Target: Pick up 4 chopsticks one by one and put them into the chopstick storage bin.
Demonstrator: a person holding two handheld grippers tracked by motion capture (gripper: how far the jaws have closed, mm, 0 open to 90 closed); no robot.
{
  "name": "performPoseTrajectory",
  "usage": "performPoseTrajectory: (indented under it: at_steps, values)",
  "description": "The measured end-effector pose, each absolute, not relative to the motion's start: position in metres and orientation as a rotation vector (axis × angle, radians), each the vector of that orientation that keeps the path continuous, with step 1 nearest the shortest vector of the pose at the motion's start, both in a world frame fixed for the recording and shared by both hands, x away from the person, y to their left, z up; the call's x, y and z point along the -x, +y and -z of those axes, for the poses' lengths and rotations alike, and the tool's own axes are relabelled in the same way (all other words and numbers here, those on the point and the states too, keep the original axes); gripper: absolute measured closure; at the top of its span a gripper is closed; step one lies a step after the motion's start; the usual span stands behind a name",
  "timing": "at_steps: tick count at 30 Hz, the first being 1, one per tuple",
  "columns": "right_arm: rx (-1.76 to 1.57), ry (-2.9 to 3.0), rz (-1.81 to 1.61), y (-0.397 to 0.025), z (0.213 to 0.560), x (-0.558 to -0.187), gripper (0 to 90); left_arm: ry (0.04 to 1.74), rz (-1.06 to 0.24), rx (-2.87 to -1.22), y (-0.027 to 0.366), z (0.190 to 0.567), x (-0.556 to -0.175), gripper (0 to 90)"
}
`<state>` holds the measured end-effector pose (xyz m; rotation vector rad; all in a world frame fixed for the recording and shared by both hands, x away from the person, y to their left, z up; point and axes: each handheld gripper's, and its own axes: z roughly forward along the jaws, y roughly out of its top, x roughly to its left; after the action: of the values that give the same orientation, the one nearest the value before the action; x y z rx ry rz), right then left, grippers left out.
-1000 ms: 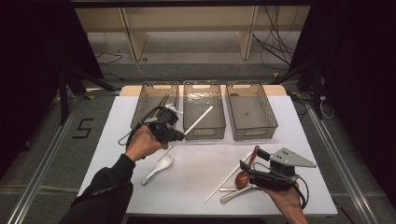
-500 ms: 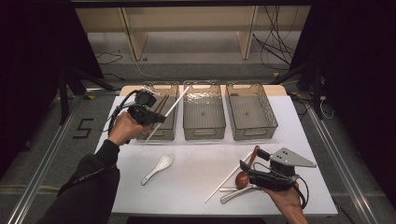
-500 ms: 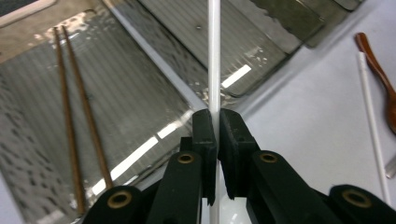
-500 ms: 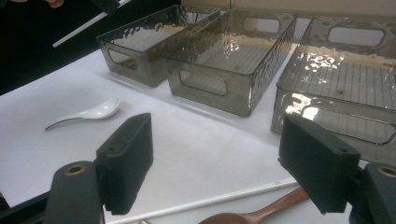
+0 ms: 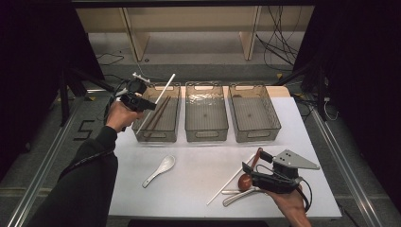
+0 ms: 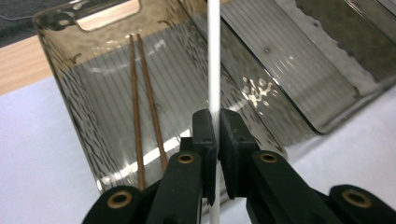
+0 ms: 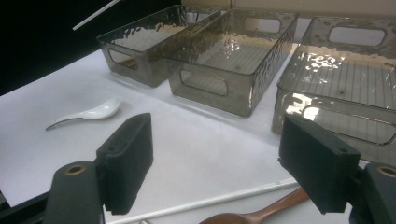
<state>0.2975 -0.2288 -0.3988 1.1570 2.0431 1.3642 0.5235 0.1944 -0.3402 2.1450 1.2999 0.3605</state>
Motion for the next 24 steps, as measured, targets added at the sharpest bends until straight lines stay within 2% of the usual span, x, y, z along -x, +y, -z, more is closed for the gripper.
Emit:
performPoseTrajectory:
  at_steps: [24]
  values:
    - [-1.156,2.051,-1.373,-0.228,0.4,-0.298,26.9,1.406,-0.453,-2.09,0.208,0.371,-0.57,84.6]
